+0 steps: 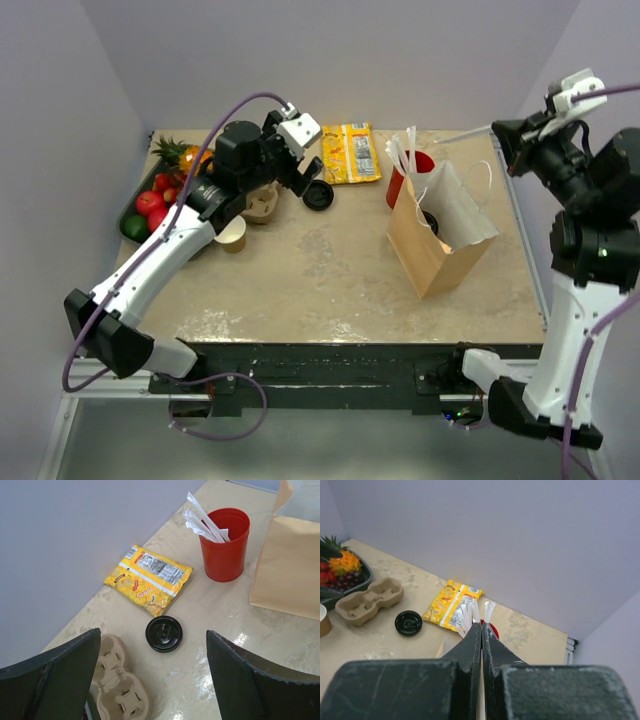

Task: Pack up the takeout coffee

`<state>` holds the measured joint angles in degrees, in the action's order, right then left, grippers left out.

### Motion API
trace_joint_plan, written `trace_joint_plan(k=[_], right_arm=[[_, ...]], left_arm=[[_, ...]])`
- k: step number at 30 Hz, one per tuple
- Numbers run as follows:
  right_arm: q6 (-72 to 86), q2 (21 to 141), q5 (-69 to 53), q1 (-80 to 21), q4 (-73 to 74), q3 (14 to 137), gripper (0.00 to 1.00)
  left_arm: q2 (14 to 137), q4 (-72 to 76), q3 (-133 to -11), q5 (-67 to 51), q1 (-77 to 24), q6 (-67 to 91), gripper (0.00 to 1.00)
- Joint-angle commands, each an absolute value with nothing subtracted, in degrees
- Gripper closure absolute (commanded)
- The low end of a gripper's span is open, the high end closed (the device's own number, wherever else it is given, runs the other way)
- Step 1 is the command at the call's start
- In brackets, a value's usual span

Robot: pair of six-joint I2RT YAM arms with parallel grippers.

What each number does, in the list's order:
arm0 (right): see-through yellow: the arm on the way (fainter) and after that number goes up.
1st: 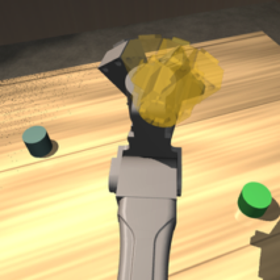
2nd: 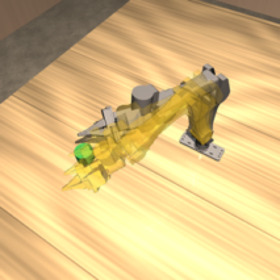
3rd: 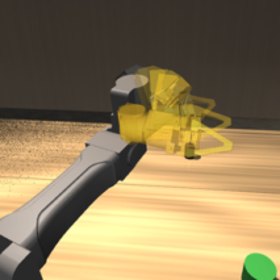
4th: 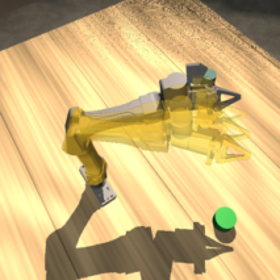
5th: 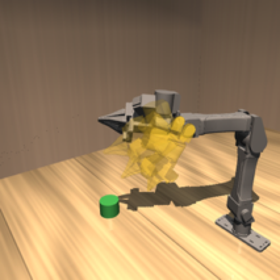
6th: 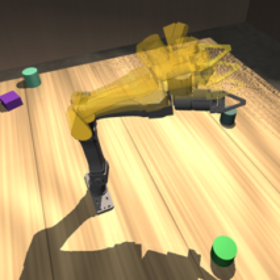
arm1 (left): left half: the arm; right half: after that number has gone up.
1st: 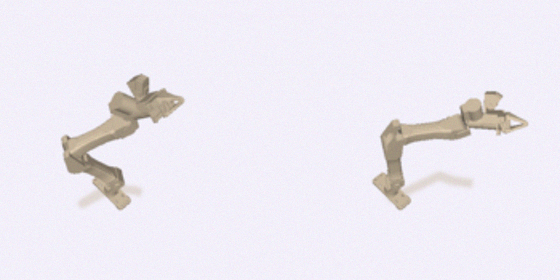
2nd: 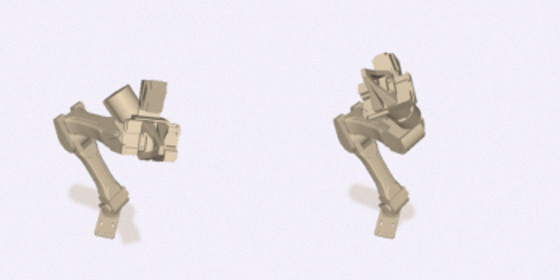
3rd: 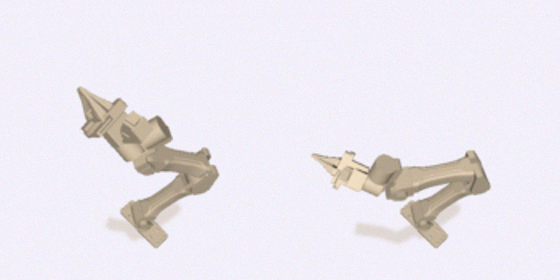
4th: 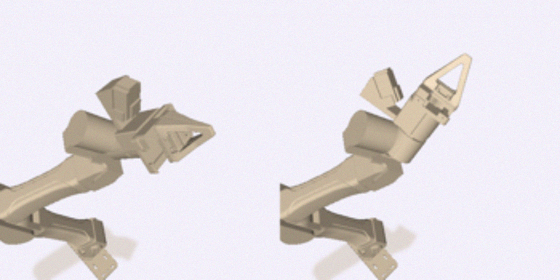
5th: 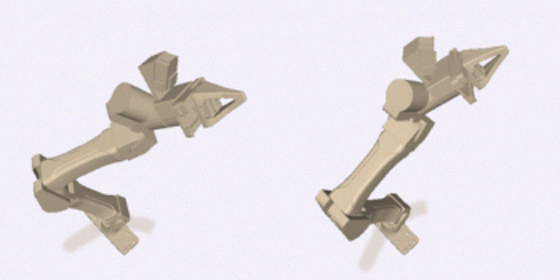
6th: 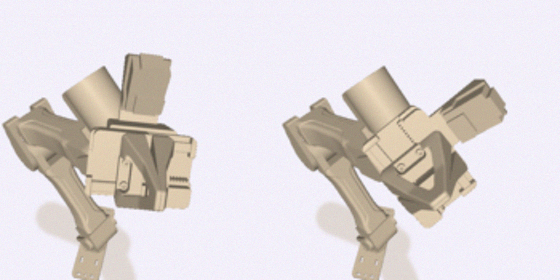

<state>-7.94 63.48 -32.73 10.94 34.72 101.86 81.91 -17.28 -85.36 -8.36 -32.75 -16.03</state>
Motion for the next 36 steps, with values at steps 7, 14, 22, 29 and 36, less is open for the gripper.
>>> trace_joint_plan(k=[7, 14, 22, 29, 36], right_arm=[[-16.61, 54.66, -22.95, 11.08, 62.47, 105.03, 1.00], [-15.73, 62.90, -26.43, 11.08, 68.73, 104.30, 0.48], [-9.94, 64.51, -28.31, 11.16, 48.66, 111.28, 0.01], [-1.86, 72.94, -24.02, 11.07, 37.72, 112.95, 0.01], [4.92, 78.83, -9.00, 10.81, 35.30, 112.58, 0.01]], left_arm=[[75.06, -14.68, -80.25, -9.67, -32.43, -15.38, 0.10], [70.32, -16.26, -78.22, -9.93, -32.43, -17.31, 0.09], [69.17, -17.05, -79.63, -6.86, -30.94, -18.55, 0.05], [70.66, -16.00, -84.72, -0.18, -28.57, -18.63, 0.00], [71.98, -14.76, -88.32, 9.67, -22.60, -7.50, 0.00]])
